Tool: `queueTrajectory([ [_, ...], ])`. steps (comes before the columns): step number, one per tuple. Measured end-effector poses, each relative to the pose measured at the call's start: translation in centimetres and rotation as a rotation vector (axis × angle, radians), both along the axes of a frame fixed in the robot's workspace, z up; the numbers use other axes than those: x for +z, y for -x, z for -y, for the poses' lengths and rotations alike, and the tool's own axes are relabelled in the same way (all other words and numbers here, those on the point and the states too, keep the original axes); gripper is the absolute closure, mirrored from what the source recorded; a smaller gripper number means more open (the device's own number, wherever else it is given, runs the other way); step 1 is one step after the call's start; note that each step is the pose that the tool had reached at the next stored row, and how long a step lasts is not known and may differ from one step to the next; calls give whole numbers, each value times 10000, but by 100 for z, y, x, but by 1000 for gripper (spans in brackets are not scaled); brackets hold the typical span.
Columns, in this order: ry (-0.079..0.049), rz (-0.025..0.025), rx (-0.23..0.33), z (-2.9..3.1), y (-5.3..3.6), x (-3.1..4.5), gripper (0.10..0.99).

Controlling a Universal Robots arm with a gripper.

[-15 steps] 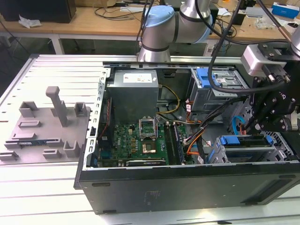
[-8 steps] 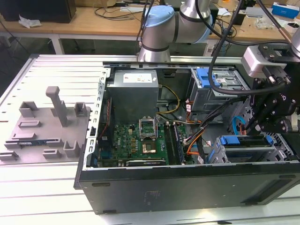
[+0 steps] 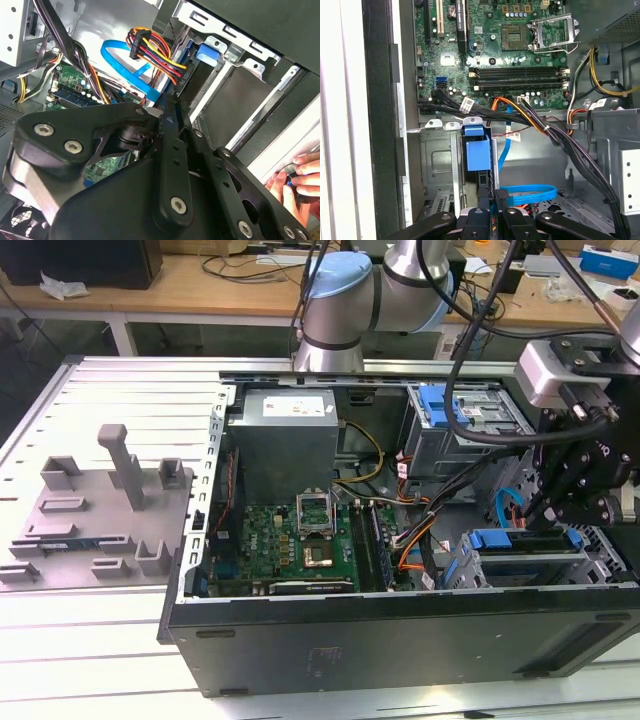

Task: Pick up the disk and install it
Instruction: 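Insert the second disk wire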

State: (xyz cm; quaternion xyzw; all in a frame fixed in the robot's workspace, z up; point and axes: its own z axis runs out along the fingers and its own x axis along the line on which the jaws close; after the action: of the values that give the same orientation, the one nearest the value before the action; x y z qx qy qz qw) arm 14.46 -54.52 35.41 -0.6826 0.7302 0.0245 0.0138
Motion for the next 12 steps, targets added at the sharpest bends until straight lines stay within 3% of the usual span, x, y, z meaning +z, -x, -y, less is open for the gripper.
queueTrajectory([
  [12, 32, 0, 1, -3, -10, -28, 925],
])
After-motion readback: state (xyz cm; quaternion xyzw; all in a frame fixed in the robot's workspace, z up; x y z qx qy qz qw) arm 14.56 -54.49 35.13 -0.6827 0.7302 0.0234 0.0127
